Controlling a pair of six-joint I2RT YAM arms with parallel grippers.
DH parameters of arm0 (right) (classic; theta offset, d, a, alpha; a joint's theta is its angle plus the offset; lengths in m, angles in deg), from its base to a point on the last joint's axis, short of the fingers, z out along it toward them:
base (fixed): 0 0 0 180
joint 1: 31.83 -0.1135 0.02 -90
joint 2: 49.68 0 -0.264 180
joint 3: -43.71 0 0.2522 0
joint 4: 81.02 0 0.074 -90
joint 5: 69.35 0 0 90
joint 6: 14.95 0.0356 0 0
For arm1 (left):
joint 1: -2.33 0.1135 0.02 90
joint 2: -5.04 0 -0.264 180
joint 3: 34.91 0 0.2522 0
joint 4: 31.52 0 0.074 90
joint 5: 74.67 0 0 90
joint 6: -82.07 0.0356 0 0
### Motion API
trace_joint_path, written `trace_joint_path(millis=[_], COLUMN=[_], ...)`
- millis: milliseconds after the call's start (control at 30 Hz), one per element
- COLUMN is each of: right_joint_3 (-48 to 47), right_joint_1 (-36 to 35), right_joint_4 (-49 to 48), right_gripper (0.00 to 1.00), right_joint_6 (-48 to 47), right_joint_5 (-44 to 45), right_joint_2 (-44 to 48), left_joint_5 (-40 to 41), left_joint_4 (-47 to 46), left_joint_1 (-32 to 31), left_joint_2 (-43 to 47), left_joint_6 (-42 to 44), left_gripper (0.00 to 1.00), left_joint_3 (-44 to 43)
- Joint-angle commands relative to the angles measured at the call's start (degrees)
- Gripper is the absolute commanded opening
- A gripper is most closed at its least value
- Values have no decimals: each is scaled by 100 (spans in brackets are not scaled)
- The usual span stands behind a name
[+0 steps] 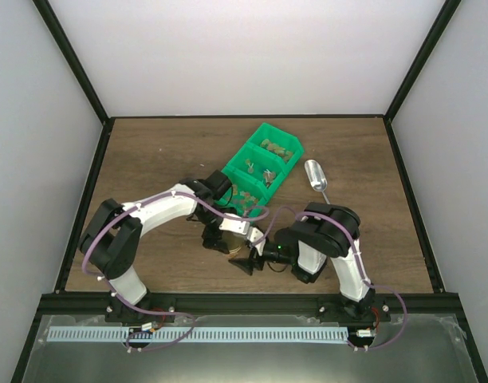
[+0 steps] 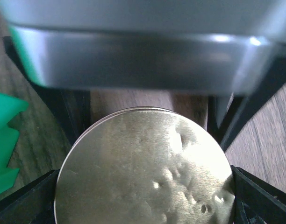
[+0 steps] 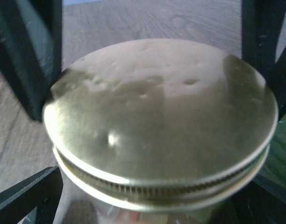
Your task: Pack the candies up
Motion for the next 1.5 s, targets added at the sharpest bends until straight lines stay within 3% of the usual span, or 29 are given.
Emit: trace_joint_path(millis=[0, 133, 367, 667, 1167, 1333, 1467], right_joint_3=[-213, -346, -454, -283, -201, -163, -131], right_joint_1=[-32, -38, -42, -33, -29, -33, -32], right_joint_4=[-31, -175, -381, -507, -518, -438, -341], right_gripper=[100, 98, 88, 62, 57, 57, 57], right_joint_6=[187, 242, 194, 189, 190, 152, 102], right_joint_5=[379, 390, 406, -121, -581, -429, -333], right_joint_2=[-59, -270, -559, -458, -374, -323, -290], left_joint_5=[-83, 14, -17, 91, 138, 158, -144], left_joint_4=[-934, -1343, -1471, -1031, 202, 183, 97], left_joint_1=[-24, -22, -24, -28, -295, -254, 48], left_joint_2=[88, 201, 294, 405, -63, -230, -169], left_joint_6=[-1178, -2217, -2769, -1213, 2039, 1496, 512], left_gripper=[80, 80, 80, 80, 83, 84, 97], left_joint_3=[128, 273, 427, 452, -35, -277, -478])
